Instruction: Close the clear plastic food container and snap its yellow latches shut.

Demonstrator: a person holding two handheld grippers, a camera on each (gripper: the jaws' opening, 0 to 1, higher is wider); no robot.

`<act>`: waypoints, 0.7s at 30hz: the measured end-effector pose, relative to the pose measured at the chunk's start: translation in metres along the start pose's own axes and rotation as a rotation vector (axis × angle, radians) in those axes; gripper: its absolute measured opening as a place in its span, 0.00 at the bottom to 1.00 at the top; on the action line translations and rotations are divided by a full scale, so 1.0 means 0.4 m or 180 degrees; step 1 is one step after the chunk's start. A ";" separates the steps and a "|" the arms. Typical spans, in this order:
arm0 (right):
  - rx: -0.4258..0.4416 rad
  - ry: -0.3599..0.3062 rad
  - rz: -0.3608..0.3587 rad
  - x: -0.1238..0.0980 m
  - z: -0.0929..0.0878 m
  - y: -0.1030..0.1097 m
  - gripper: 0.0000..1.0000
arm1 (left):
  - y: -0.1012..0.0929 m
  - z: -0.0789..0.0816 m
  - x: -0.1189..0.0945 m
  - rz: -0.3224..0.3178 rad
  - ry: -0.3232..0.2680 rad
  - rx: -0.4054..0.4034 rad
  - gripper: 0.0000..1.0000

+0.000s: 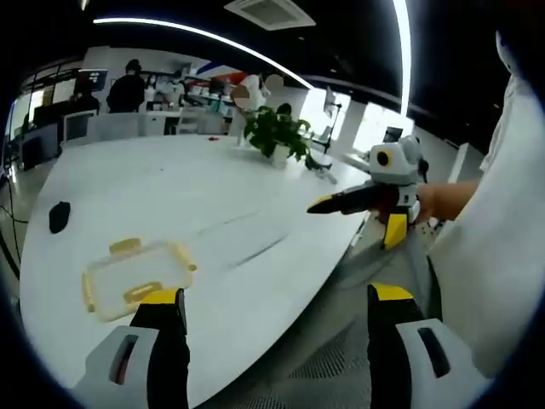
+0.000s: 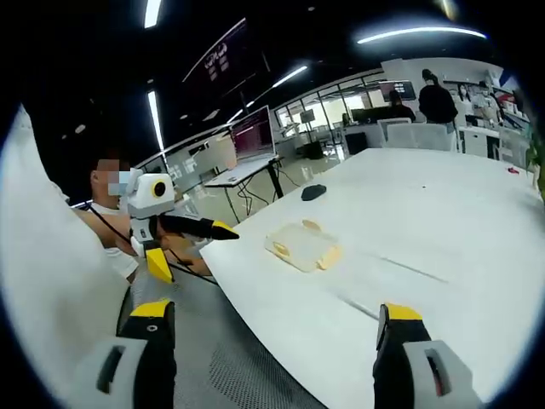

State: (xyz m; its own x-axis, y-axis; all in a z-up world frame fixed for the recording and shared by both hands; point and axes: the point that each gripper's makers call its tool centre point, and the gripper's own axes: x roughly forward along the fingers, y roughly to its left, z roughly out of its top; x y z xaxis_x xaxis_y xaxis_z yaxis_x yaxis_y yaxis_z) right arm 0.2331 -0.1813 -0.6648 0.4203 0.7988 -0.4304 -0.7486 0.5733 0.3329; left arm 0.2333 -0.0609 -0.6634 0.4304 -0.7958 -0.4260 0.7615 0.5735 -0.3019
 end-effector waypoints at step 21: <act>-0.0001 -0.0007 0.0028 0.002 0.000 0.002 0.99 | -0.004 -0.001 -0.001 -0.0008 0.0008 0.0011 0.87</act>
State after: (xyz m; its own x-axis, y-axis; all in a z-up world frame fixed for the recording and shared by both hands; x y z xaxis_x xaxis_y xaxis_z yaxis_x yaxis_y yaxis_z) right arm 0.2329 -0.1800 -0.6648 0.4148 0.8043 -0.4256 -0.7525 0.5661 0.3366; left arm 0.2318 -0.0614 -0.6631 0.4272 -0.7967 -0.4274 0.7642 0.5708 -0.3002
